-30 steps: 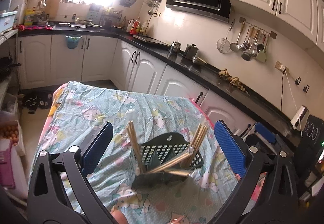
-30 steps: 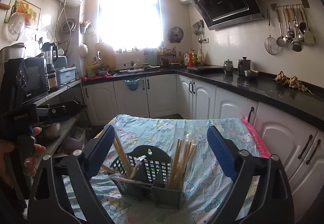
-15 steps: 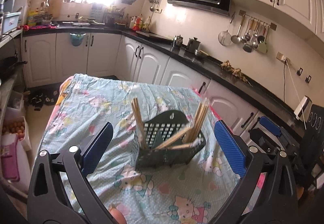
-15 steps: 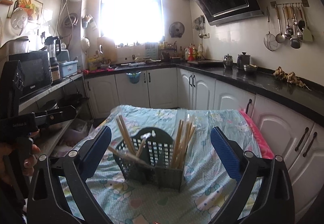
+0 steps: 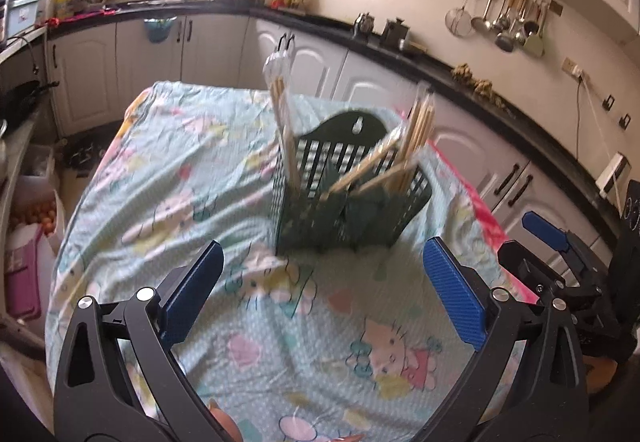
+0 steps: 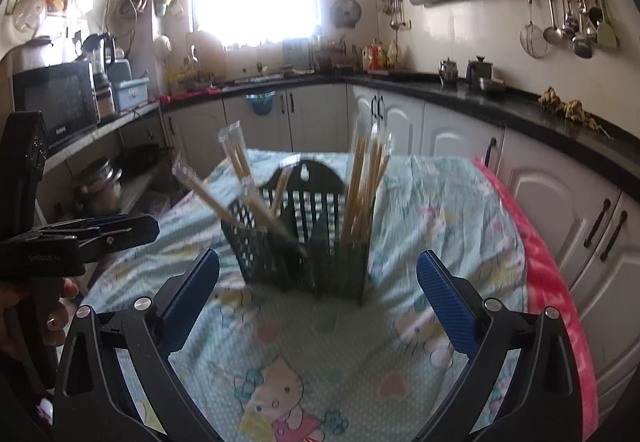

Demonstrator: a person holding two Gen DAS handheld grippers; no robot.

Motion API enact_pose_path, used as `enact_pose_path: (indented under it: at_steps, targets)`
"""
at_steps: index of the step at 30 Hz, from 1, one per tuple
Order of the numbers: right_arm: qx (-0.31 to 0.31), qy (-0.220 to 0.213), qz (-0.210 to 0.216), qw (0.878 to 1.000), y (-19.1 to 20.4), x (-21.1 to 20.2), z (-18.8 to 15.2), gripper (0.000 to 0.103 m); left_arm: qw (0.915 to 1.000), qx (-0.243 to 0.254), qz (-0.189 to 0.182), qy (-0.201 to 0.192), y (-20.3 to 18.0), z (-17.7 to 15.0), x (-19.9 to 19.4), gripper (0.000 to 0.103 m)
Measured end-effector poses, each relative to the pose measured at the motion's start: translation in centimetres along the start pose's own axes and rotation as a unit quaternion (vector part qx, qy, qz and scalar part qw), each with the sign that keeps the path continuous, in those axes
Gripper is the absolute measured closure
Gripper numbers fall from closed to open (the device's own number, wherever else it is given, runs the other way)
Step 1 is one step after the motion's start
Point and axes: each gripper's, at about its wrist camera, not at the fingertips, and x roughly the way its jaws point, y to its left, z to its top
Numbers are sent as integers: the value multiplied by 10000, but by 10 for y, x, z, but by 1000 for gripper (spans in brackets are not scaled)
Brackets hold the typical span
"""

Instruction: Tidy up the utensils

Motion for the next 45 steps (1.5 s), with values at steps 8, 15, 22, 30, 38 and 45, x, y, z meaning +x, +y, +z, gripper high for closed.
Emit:
enact_pose_path:
  at_steps: [8,15,22,30,38,45]
  targets:
    - [-45,241,-100,9996,1,11,-32,7,9998,66,201,15,-1,-34,8,11]
    - [-61,17,-246,9997,-1,14,-57,7,9988,95,465,-135,4,-57,13,11]
    - [-156,-556,-484,9972,0,5,-69,7,9969,-52,557,-556,5,-75,10,11]
    - [-230,-1402,-643,9878,2,-15,-69,7,9904,-42,705,-1192,4,-73,-2,11]
    - [-222,-1448,-655,9870,4,-17,-73,7,9877,-50,752,-1368,4,-72,-5,11]
    - [-238,-1527,-676,9857,7,-20,-74,7,9871,-89,755,-1412,5,-72,-8,11]
